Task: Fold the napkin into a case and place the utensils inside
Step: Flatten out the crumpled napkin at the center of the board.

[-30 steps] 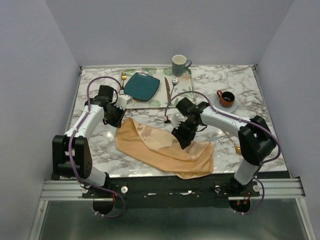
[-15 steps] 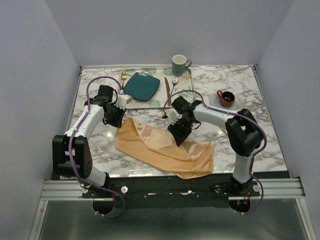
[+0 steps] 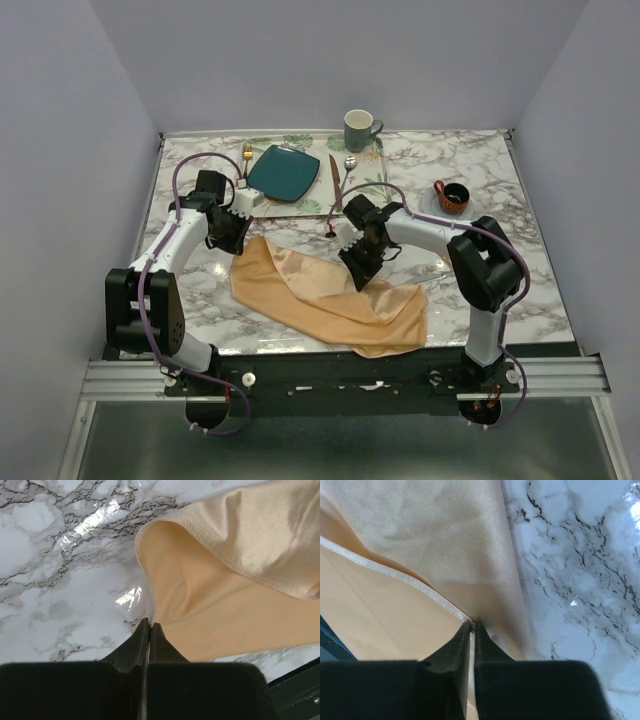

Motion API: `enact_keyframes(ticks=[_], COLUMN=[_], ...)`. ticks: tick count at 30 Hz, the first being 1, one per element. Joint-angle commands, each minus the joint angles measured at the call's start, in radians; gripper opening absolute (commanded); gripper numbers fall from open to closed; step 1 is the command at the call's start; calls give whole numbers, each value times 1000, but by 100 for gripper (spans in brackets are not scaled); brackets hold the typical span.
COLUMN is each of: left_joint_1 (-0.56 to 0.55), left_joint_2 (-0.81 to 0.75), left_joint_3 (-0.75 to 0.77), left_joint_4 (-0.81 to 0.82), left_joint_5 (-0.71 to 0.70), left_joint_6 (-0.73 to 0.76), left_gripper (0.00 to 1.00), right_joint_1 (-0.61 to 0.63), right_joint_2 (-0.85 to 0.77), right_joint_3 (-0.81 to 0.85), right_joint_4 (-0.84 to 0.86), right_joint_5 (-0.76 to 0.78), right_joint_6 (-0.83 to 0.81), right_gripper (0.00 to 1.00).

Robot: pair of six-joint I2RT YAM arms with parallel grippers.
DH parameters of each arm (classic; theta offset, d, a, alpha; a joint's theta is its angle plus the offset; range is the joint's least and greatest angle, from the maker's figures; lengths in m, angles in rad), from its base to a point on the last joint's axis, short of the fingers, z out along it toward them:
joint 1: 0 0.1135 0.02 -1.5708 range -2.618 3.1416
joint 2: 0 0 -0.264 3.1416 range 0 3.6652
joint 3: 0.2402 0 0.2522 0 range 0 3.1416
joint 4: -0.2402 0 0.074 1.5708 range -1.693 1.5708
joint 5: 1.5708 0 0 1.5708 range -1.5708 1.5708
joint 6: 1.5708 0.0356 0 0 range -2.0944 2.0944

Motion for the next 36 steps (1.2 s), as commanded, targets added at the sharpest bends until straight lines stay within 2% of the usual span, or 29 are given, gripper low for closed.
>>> enact_keyframes(ticks=[1,3,10,18,26,31,36], left_joint_1=[5,7,5,7,7,8,7], left_joint_2=[4,1,-10,-17,-13,-13,-16], left_joint_3=[2,1,-6,-7,-15,-16,-18], left_joint_4=[13,13,14,16,24,21,19], left_joint_5=[23,23,28,28,36,37,34], left_joint_6=[-16,-19,-26,-26,-30,-27,-19], left_gripper=[0,0,0,0,0,0,0], right_joint_1=[1,0,1,4,12,12,12], right_joint_2=[-32,-62,-141,-127,-67,-26,-15], right_joint_3=[-23,-23,-36,-33,-59,-58,-46], right_joint_4=[8,1,7,-8,-27,-28,-36], right_joint_5=[4,-4,-47,-197,-240,-271,-320], right_joint_6=[3,0,-13,-21,-49,-46,-29], right_gripper=[6,1,1,1,1,20,33])
